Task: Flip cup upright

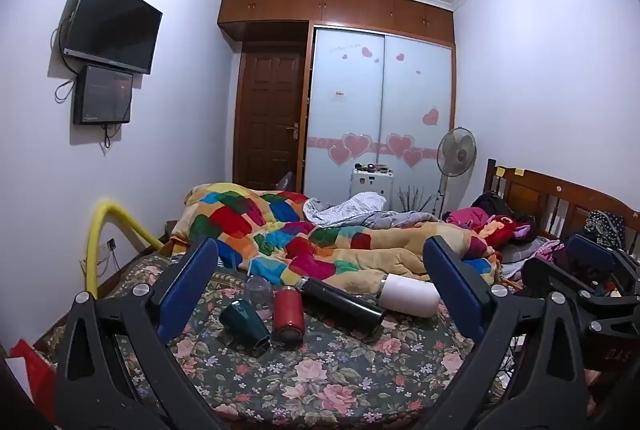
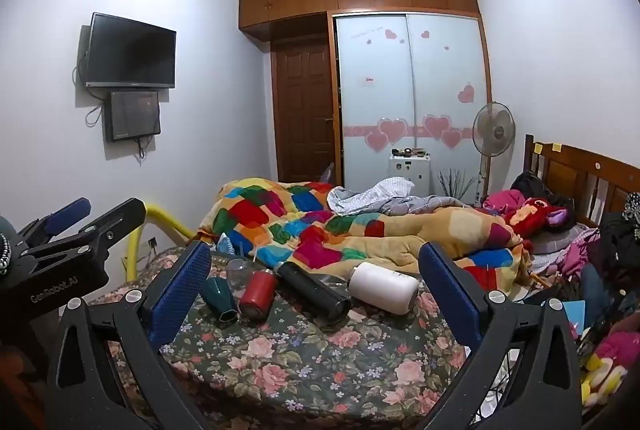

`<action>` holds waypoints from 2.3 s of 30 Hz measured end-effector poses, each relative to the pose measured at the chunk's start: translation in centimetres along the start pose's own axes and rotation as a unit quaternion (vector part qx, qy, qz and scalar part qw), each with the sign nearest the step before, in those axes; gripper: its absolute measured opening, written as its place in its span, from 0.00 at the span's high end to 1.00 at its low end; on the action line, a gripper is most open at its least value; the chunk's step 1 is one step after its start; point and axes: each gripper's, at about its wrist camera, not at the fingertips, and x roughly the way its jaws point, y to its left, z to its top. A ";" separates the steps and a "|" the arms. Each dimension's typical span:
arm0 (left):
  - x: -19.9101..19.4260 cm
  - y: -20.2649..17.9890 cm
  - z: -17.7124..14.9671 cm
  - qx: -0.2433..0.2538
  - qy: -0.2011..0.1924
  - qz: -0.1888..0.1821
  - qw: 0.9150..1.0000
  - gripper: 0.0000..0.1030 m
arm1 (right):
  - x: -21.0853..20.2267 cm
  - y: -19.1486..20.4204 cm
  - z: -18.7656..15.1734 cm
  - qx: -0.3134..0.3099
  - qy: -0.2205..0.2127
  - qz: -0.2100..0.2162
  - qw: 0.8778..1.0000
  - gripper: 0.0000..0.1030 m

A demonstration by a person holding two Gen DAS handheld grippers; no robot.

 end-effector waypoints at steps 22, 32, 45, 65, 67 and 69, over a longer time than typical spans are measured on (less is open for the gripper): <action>-0.3 -0.4 0.0 0.011 0.002 0.004 1.000 0.00 | 0.0 0.1 -0.2 0.002 0.003 0.001 1.000 0.00; 0.0 -0.3 -0.5 0.008 0.003 0.004 1.000 0.00 | -0.1 0.1 -0.3 0.006 0.009 0.000 1.000 0.00; 0.0 -0.2 -0.5 0.008 0.003 0.003 1.000 0.00 | -0.2 0.0 -0.2 0.006 0.010 0.001 1.000 0.00; 0.3 0.0 -0.8 0.009 0.003 0.009 1.000 0.00 | 0.1 0.5 -0.1 0.004 0.010 0.004 1.000 0.00; 0.3 0.0 -0.8 0.009 0.003 0.009 1.000 0.00 | 0.1 0.4 -0.1 0.004 0.011 0.003 1.000 0.00; 0.3 0.1 -0.7 0.009 0.002 0.009 1.000 0.00 | 0.1 0.5 0.0 0.003 0.011 0.004 1.000 0.00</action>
